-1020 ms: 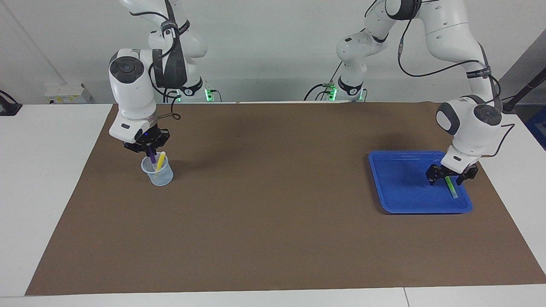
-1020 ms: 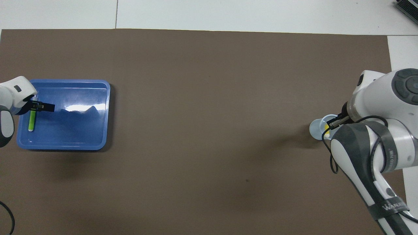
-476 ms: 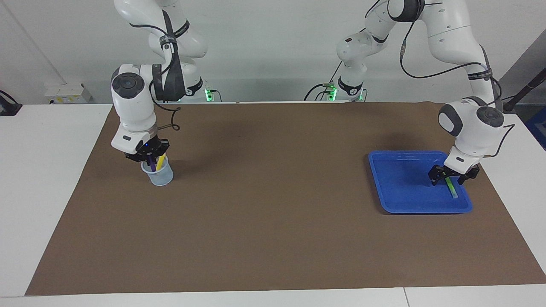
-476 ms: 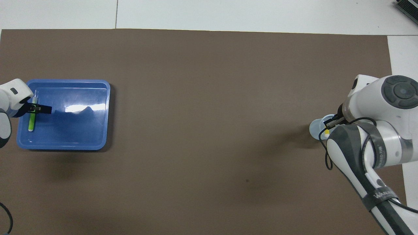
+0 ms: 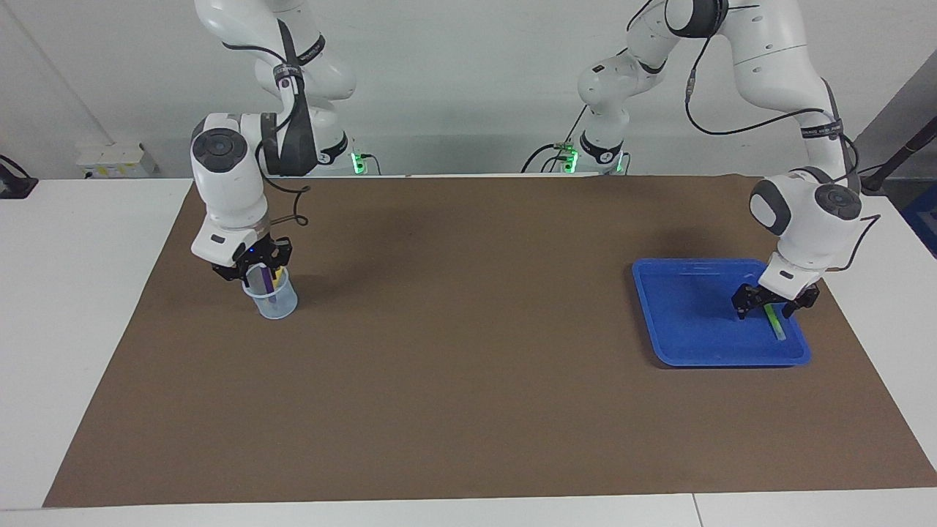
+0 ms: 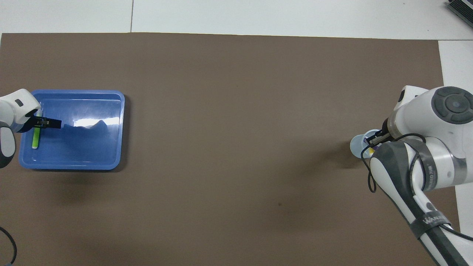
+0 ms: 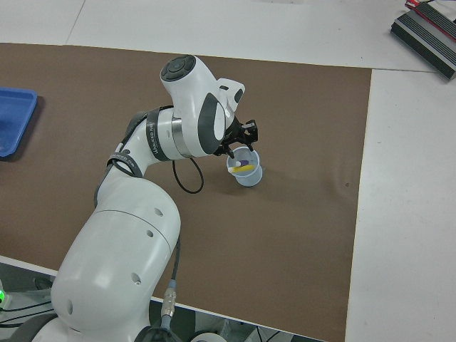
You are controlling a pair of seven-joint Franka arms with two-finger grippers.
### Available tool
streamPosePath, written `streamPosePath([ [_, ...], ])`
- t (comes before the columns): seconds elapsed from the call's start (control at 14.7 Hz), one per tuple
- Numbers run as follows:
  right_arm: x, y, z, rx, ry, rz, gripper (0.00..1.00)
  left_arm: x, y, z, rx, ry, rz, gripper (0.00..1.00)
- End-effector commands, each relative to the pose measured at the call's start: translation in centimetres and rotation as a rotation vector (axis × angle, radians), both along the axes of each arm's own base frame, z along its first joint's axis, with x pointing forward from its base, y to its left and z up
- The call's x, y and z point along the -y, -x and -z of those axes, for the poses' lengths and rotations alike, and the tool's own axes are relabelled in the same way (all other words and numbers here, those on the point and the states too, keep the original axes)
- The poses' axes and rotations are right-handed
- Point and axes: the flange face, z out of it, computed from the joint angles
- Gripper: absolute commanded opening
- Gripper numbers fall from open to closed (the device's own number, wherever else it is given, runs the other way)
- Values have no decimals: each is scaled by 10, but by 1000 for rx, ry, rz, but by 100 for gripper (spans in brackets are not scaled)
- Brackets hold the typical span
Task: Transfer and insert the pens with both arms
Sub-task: 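Insert the purple pen into the clear cup with the right gripper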
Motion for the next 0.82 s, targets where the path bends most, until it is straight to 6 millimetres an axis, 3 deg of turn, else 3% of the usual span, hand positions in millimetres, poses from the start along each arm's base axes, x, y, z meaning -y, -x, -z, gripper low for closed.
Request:
streamPosePath([
  [0.0,4,3,1,3,19,-6,100,-1,2,2,10,-6,-14,100],
  [0.27,1,2,-7,-2,23,-14,100,-2,8,9,5,-2,-16,100],
  [0.54,-3,1,-46,-24,31,-1,100,0,9,12,2,1,-26,100],
  [0.75,-9,6,-65,-30,18,11,100,-2,10,10,5,-1,-29,100],
])
